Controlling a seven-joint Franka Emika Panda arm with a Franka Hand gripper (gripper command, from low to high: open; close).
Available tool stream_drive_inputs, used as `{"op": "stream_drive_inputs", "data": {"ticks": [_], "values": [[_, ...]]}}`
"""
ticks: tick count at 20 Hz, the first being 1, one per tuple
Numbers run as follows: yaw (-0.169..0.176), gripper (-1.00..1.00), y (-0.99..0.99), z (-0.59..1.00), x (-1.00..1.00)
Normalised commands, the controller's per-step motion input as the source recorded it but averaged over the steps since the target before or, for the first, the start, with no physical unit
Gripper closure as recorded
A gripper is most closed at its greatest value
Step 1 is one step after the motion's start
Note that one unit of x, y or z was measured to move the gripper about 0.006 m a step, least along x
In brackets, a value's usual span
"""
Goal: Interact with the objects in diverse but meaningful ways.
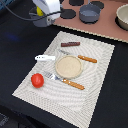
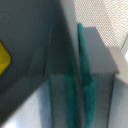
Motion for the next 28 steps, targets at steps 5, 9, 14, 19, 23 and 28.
{"op": "stream_drive_inputs", "data": {"ticks": [5,9,14,19,23,28], "values": [[0.0,1.0,0.3,0.43,0.63],[0.0,1.0,0.42,0.34,0.52],[0.0,1.0,0.42,0.26,0.44],[0.0,1.0,0.52,0.34,0.48],[0.0,1.0,0.54,0.37,0.57],[-0.04,1.0,0.5,0.38,0.53]]}}
